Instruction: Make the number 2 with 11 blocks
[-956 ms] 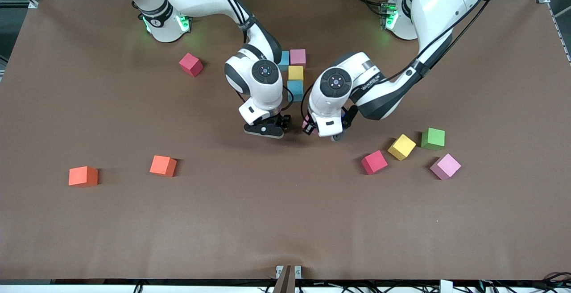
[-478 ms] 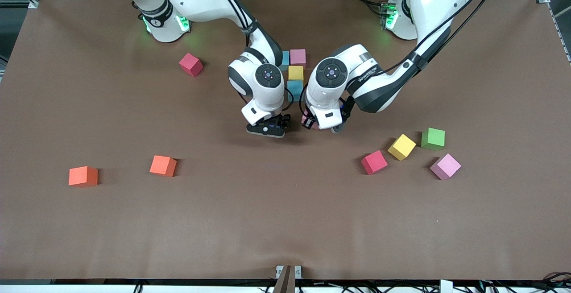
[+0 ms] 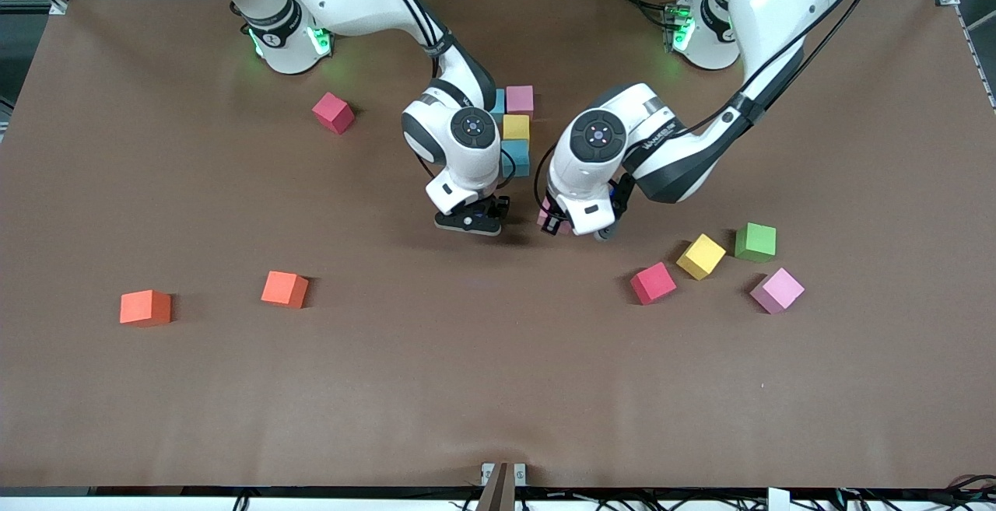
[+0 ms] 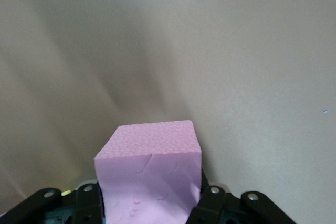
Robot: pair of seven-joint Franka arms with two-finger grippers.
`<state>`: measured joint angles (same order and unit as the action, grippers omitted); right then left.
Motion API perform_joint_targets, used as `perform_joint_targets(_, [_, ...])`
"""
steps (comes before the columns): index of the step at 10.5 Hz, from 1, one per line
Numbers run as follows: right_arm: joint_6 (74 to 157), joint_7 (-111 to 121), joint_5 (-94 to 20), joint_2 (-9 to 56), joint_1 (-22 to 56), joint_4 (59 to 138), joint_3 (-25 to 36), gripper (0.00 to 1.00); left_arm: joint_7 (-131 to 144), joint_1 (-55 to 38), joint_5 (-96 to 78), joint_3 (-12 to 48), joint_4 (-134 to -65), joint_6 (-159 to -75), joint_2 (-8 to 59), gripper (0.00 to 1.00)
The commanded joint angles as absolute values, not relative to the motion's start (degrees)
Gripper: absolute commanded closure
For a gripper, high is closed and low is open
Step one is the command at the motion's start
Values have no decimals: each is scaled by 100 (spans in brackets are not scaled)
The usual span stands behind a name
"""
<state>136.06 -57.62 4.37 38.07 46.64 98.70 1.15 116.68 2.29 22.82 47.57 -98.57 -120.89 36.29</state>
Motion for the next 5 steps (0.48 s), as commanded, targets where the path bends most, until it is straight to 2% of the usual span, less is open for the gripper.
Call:
perform_joint_targets(1, [13492,-5949,55,3622,4571,9914,88,100,11540,352,2171,4799,-10002,-12050,3454,57])
perform_joint_targets(3, [13133,-6545,-18,3403,4570,9931,105,100,11549,360,2162,4808,-10002,-12050,3428,58])
perform_joint_targets(5, [13104,-7124,-18,3060,4553,10308,105,100,11540,570,2083,5043,-9984,-12041,3419,57])
